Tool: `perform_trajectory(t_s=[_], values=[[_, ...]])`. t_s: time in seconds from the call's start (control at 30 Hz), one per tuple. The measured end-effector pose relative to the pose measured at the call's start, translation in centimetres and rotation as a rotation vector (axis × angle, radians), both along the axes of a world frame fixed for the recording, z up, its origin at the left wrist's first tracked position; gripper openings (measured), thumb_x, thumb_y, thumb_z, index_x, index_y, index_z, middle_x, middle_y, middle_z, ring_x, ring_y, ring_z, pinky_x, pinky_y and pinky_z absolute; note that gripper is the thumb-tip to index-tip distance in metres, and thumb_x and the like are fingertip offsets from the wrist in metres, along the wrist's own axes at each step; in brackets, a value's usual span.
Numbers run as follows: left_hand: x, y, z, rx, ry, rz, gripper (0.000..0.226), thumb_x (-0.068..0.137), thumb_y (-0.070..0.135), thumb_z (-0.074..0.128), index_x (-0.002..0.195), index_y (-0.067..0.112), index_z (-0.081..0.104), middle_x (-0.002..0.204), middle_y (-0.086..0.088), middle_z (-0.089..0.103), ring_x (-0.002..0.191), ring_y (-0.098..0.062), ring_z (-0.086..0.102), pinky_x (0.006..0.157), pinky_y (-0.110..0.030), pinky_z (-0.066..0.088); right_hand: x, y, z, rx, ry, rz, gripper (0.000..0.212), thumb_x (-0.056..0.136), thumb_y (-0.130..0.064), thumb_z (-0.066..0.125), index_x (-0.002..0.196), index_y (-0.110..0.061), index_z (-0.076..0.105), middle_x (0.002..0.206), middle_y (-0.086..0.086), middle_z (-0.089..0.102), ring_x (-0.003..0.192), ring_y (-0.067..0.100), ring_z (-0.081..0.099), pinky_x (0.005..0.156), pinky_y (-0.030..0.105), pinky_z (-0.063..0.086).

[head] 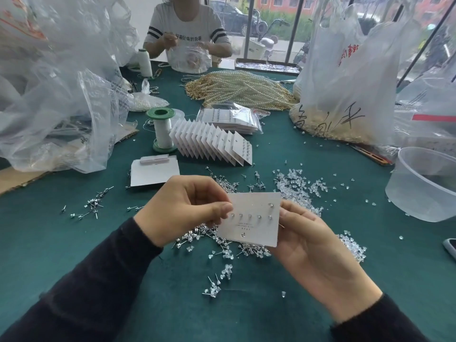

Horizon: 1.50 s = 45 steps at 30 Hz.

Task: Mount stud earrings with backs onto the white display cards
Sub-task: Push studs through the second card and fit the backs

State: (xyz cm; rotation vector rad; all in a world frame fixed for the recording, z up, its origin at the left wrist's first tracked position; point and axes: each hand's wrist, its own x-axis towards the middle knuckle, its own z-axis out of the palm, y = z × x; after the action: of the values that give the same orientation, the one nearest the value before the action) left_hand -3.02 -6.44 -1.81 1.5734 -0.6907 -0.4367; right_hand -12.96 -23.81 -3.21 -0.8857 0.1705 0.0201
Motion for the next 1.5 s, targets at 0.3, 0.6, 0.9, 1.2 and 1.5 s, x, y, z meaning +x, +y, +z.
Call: perform_trajectory(t_s=[0.3, 0.6, 0.9, 1.2, 1.5], values=[[-1.0, -0.7, 0.0, -0.076, -0.084, -0.002, 0.01, 0.06, 0.018, 0.07, 0.069, 0.016, 0.073, 0.068, 0.003, 0.071, 0.068, -0.007, 0.064, 0.063, -0.016, 0.051, -0.1, 0.4, -0.2, -0.039, -0.025, 0.064, 0.025, 0.064, -0.015, 0.076, 0.086, -0.004, 0.07, 0.09, 0.017, 0.069, 0.079, 0.023, 0.067, 0.067, 0.031, 0.056], [-1.3, -0.7, 0.2, -0.013, -0.295, -0.024, 0.013, 0.066, 0.021, 0.07, 0.074, 0.011, 0.072, 0.073, -0.002, 0.067, 0.068, -0.011, 0.063, 0.064, -0.018, 0.049, -0.2, 0.8, -0.1, -0.104, -0.029, 0.051, 0.016, 0.068, -0.016, 0.074, 0.082, -0.009, 0.069, 0.084, 0.012, 0.068, 0.073, 0.019, 0.062, 0.064, 0.027, 0.053], [-2.1, -1.4, 0.1, 0.054, -0.652, 0.14, 0.031, 0.075, 0.036, 0.069, 0.085, 0.008, 0.074, 0.083, -0.005, 0.068, 0.075, -0.016, 0.064, 0.068, -0.031, 0.052, 0.1, 1.3, -0.5, 0.055, -0.025, 0.02, 0.011, 0.072, -0.002, 0.069, 0.083, -0.002, 0.069, 0.083, 0.016, 0.07, 0.072, 0.022, 0.069, 0.061, 0.029, 0.057], [-2.0, -1.7, -0.7, 0.067, -0.228, 0.116, 0.023, 0.074, 0.02, 0.071, 0.076, -0.003, 0.067, 0.069, -0.019, 0.067, 0.059, -0.02, 0.059, 0.055, -0.034, 0.05, 0.2, 1.5, -0.6, -0.033, -0.087, -0.143, 0.02, 0.066, -0.003, 0.063, 0.082, 0.001, 0.073, 0.085, 0.019, 0.072, 0.078, 0.025, 0.07, 0.068, 0.028, 0.057], [-0.8, -1.6, -1.3, -0.007, 0.375, 0.334, 0.008, 0.074, -0.002, 0.065, 0.071, 0.005, 0.063, 0.057, 0.0, 0.066, 0.054, -0.017, 0.062, 0.052, -0.028, 0.051, -0.7, 1.4, -0.7, -1.122, -0.368, -0.121, 0.005, 0.076, -0.018, 0.069, 0.079, -0.021, 0.071, 0.074, -0.006, 0.068, 0.068, 0.007, 0.061, 0.062, 0.017, 0.047]])
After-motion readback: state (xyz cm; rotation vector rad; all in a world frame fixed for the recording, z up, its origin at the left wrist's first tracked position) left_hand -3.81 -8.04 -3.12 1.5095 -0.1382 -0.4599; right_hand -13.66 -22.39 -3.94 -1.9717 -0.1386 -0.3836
